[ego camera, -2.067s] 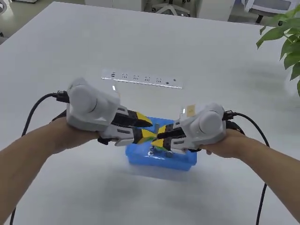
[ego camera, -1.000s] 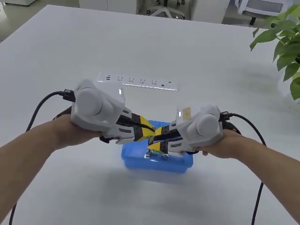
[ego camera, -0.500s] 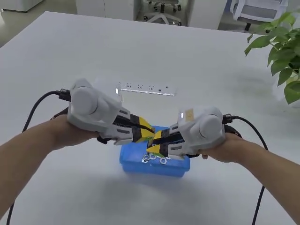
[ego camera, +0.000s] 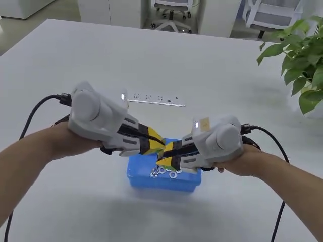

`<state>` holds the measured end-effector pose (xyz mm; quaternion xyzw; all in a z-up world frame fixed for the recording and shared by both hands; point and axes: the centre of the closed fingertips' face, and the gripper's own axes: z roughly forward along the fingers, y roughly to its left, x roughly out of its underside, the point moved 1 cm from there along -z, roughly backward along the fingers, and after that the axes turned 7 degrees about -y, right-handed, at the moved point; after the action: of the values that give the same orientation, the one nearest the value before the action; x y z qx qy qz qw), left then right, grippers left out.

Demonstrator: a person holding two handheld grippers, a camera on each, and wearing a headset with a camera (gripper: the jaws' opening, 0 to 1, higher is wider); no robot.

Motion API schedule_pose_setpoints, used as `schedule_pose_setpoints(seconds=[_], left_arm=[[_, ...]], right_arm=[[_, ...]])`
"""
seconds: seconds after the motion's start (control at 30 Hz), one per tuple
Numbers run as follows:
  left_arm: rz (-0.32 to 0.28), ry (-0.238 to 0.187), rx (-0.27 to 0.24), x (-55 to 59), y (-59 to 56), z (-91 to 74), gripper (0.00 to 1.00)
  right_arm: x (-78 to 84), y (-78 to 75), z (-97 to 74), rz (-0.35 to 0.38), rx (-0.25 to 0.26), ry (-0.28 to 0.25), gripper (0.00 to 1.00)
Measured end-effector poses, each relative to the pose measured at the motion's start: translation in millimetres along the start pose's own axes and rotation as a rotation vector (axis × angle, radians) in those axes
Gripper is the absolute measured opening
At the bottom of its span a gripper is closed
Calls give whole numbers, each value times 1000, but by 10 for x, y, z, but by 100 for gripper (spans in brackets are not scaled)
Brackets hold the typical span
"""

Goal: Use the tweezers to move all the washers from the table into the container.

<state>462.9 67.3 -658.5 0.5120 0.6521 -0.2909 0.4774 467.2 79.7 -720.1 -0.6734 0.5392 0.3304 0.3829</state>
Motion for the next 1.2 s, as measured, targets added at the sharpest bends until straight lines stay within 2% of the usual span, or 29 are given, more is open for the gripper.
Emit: schedule_pose_setpoints(seconds=[0.4, 0.6, 1.2], left_arm=[[2, -11, 27, -76, -70, -18, 5], [-3, -30, 40, -141, -109, -40, 5], [-5, -62, 77, -270, -237, -72, 5]], right_arm=[[-84, 73, -32, -7, -7, -15, 11], [-144, 111, -74, 3, -14, -37, 11], [-228, 213, -165, -5, -16, -48, 15]])
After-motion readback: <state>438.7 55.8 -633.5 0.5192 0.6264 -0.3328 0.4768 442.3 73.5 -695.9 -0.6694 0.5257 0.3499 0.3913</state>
